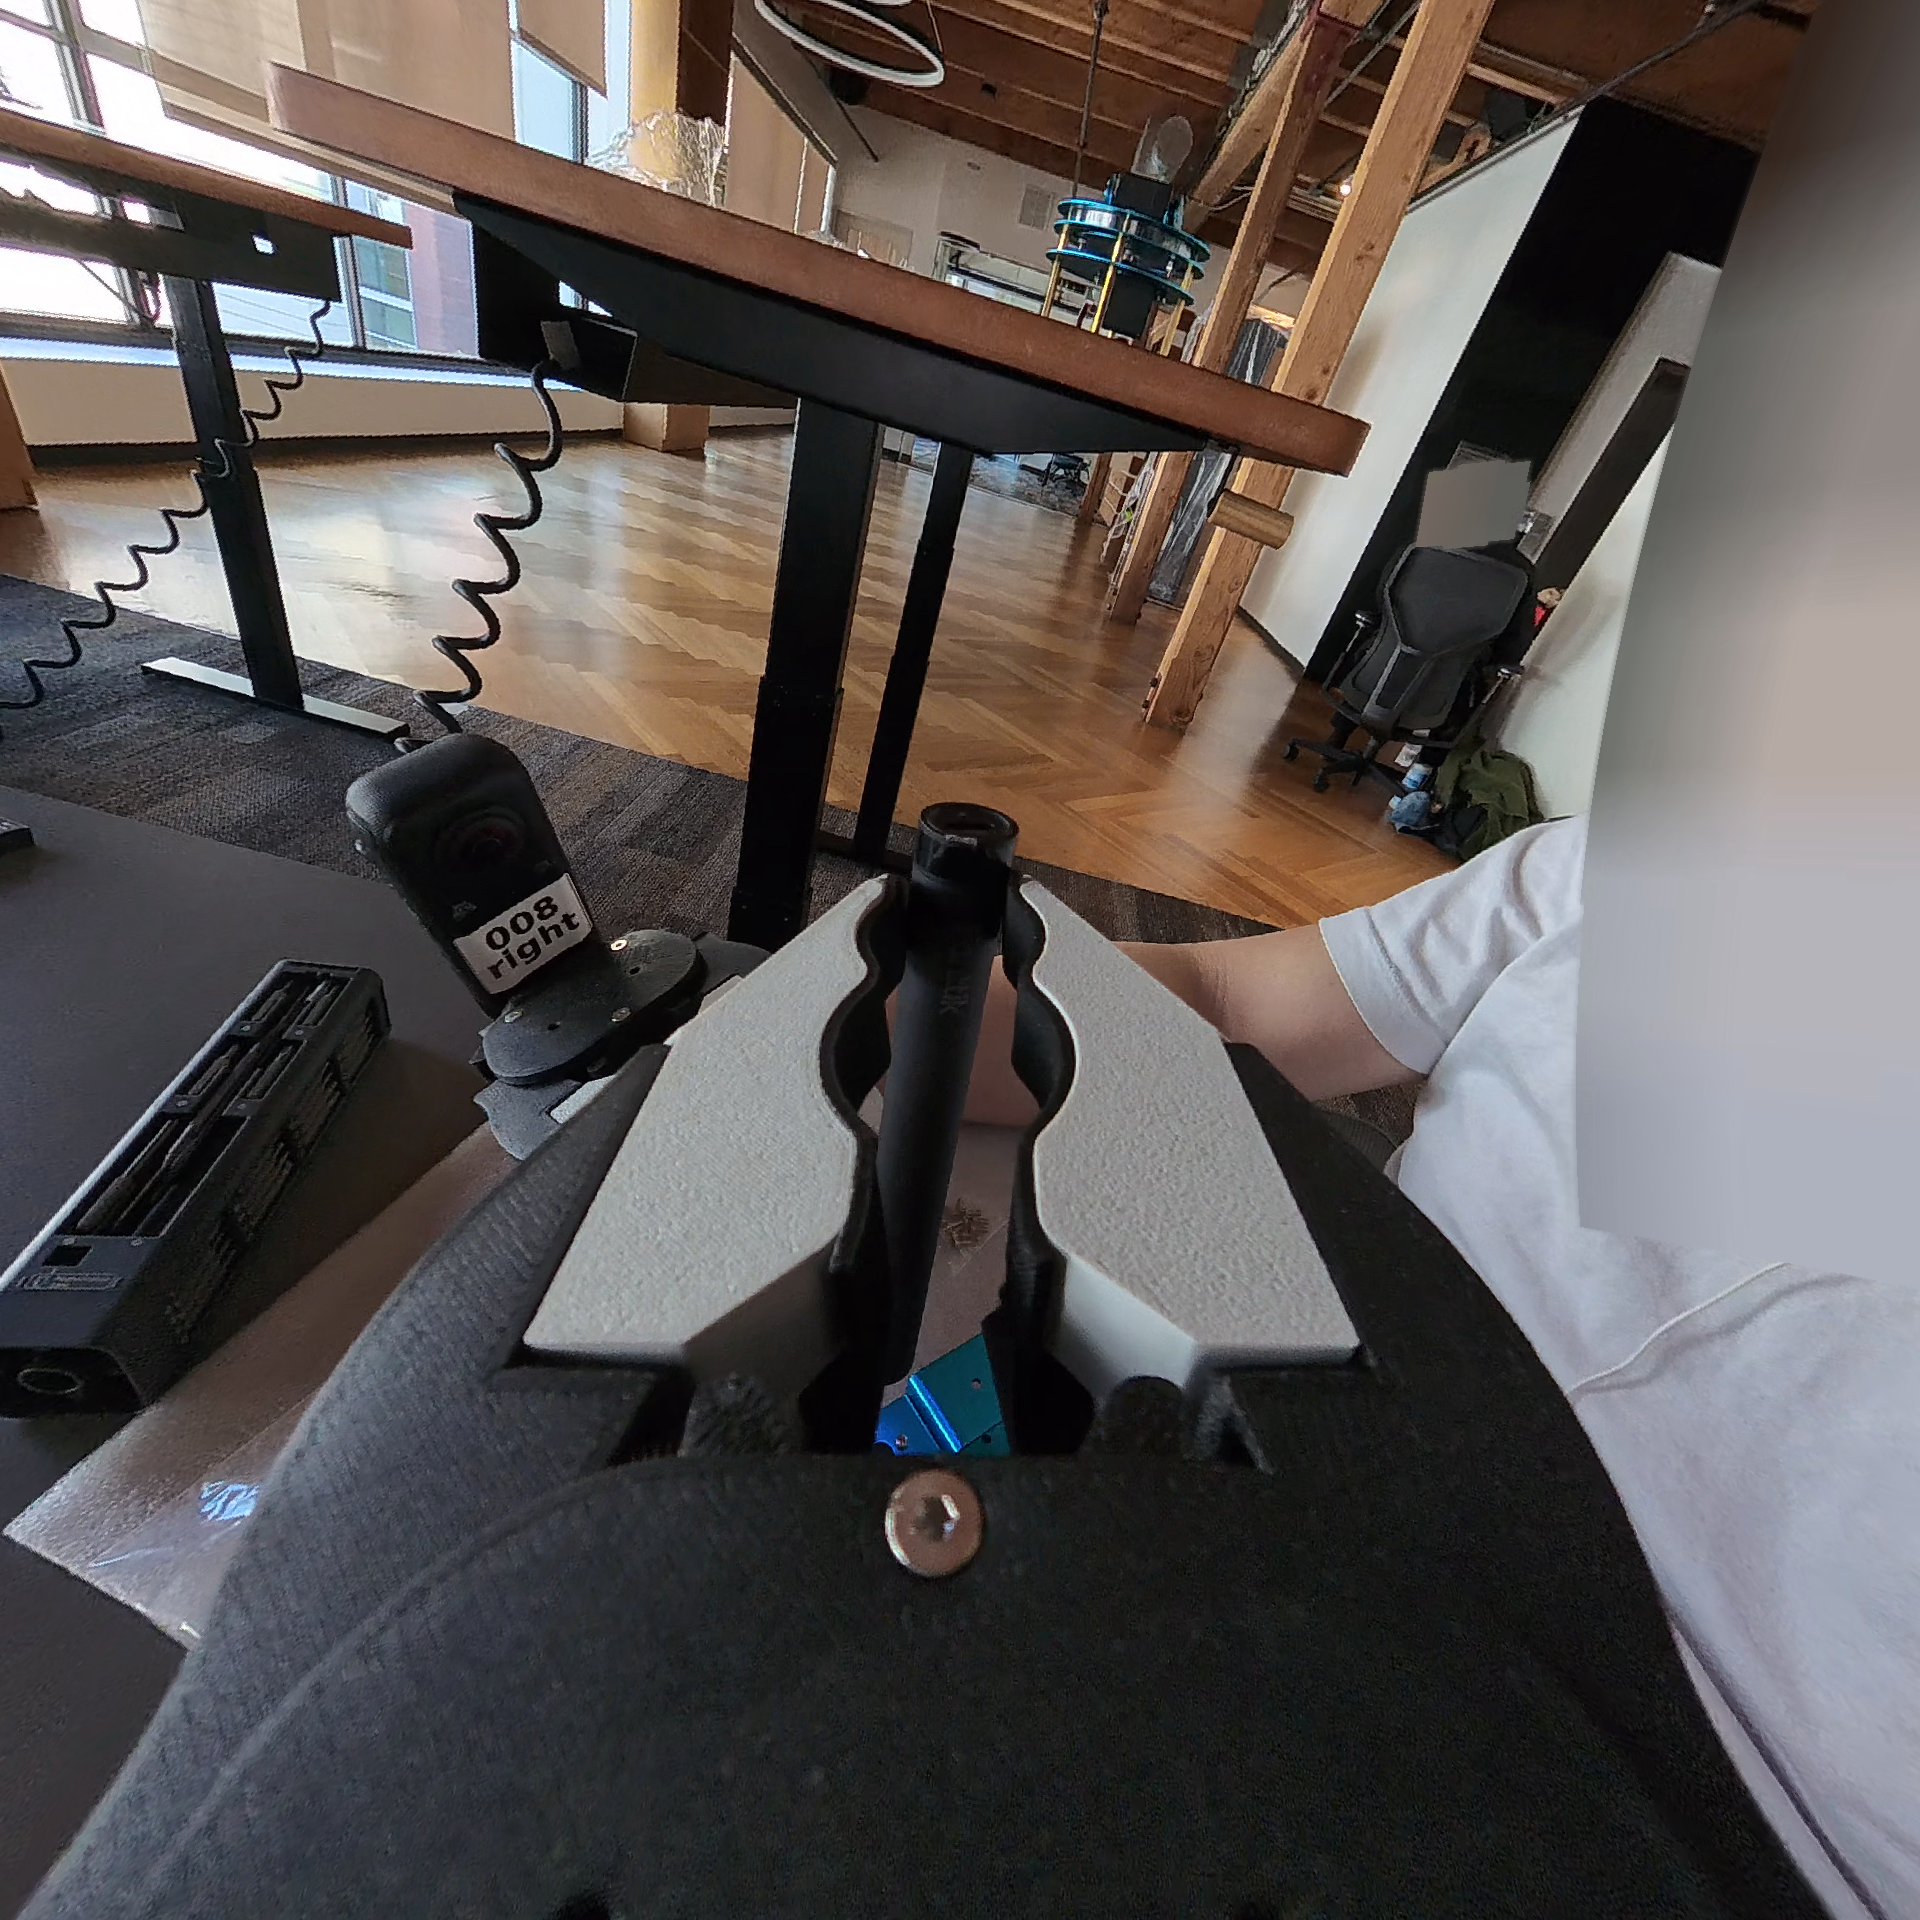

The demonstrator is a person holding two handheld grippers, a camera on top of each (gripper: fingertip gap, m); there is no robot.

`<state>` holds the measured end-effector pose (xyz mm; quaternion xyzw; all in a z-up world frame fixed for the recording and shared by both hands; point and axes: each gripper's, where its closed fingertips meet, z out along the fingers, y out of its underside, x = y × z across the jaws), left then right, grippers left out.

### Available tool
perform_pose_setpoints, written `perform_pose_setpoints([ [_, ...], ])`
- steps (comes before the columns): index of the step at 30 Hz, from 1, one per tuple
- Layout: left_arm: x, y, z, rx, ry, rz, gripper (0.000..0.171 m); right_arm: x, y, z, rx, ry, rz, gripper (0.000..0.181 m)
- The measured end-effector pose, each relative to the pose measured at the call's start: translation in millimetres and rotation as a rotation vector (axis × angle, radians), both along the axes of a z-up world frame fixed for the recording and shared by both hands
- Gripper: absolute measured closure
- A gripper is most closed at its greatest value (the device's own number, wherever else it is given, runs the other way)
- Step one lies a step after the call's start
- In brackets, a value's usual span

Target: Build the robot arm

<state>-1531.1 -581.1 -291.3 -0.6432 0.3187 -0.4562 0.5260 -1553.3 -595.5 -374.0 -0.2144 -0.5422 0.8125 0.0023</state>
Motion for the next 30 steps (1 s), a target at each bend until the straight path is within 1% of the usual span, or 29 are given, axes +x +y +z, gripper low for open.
perform_pose_setpoints([
  [7,1.4,-3.1,0.3,0.005,-0.002,-0.009,0.154,-3.3,-1.1,-1.6,0.007,-0.018,-0.002,0.16],
  [8,0.5,-3.1,0.4,0.007,-0.003,-0.001,0.154,-3.7,-0.8,-0.2,0.012,-0.027,-0.016,0.157],
  [10,-2.3,-3.3,0.5,0.012,-0.004,0.022,0.154,-4.2,-1.7,2.4,0.068,-0.035,-0.092,0.152],
  [12,-4.9,-5.9,0.8,0.023,-0.006,0.035,0.154,-7.5,-1.7,3.4,0.179,-0.061,-0.239,0.148],
  [15,-9.4,-7.6,0.9,0.025,-0.019,0.046,0.154,-14.7,1.7,-5.9,0.436,-0.146,-0.561,0.13],
  [17,-10.9,-8.1,1.0,0.022,-0.029,0.046,0.154,-13.8,3.6,-9.6,0.577,-0.195,-0.779,0.124],
  [19,-10.5,-7.8,1.0,0.021,-0.029,0.048,0.154,-12.0,1.0,-9.2,0.637,-0.223,-1.008,0.118],
  [20,-9.3,-8.0,1.0,0.023,-0.024,0.049,0.154,-10.7,-1.8,-8.2,0.64,-0.236,-1.118,0.118],
  [21,-7.9,-7.5,1.0,0.026,-0.017,0.052,0.154,-9.5,-6.5,-4.5,0.639,-0.212,-1.212,0.119],
  [23,-4.6,-6.1,0.8,0.027,0.0,0.062,0.154,-5.9,-5.8,-0.7,0.681,-0.197,-1.396,0.132],
  [25,-0.6,-6.3,0.5,0.034,0.022,0.065,0.154,-6.1,-4.1,-0.3,0.697,-0.209,-1.503,0.139],
  [26,1.2,-6.4,0.3,0.036,0.033,0.066,0.154,-8.9,-3.8,-3.5,0.686,-0.226,-1.52,0.141],
  [28,4.3,-6.4,-0.1,0.041,0.055,0.072,0.154,-14.5,-0.8,-16.6,0.67,-0.296,-1.522,0.144],
  [30,6.9,-6.7,-0.5,0.044,0.072,0.077,0.154,-18.4,0.5,-27.4,0.63,-0.354,-1.51,0.15],
])
